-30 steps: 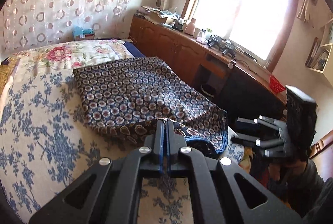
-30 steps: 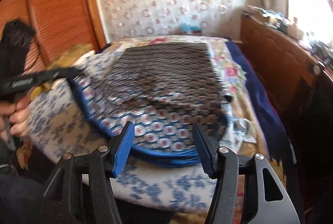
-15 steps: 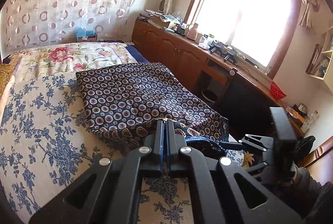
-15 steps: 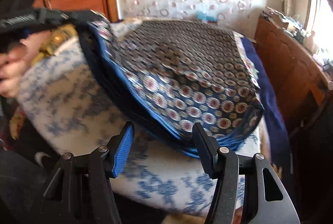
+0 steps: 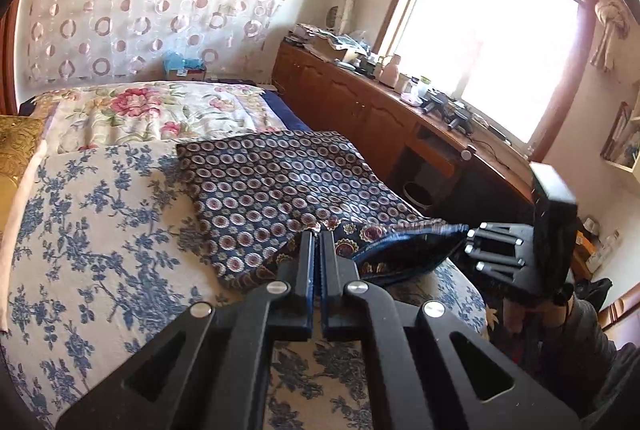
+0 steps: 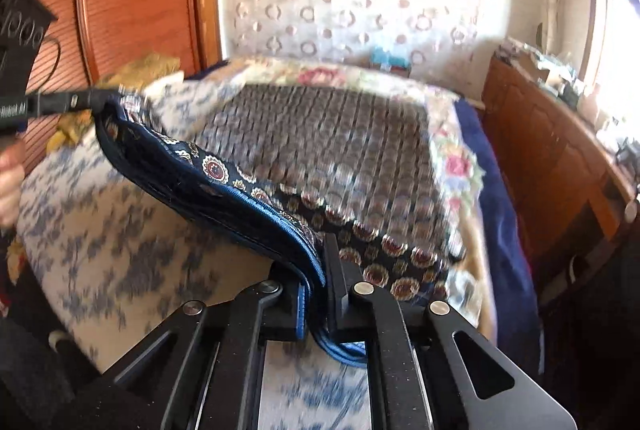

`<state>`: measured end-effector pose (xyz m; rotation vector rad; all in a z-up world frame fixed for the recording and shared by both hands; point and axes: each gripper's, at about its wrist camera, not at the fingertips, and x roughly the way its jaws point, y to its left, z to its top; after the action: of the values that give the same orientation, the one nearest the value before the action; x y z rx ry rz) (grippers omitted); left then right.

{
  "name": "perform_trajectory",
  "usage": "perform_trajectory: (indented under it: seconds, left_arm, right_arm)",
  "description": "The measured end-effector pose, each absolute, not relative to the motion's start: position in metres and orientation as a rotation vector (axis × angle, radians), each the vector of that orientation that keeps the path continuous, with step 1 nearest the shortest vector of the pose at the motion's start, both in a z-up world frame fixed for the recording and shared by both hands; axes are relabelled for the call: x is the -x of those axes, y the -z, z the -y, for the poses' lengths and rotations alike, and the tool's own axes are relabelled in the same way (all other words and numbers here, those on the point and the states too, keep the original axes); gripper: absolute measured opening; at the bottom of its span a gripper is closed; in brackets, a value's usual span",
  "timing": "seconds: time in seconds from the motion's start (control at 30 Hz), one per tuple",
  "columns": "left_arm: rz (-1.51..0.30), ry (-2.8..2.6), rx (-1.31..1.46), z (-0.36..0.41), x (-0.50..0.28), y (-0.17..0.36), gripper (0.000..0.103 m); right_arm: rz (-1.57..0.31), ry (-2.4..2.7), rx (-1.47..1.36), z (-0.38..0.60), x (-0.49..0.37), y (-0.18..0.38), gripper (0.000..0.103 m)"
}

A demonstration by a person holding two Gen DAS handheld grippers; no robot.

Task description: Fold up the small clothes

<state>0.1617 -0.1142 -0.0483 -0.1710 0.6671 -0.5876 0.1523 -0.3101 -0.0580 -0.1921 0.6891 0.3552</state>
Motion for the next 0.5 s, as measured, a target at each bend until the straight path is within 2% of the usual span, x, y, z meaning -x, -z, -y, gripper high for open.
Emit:
perform_trajectory:
  seconds: [0.23,0.5]
  left_arm:
    - [-0.658,0.530,0.142,0.108,-0.181,0.043,0.000]
    - [-0.691,0.498,0.123,0.105,-0.209,0.053,0.000]
  right_arm:
    - [-0.611,-0.376,0.202,0.300,-0.185,0.030,0.004]
    - [-0.602,-0.412,0.216,0.294,-0.215,0.035,0.004]
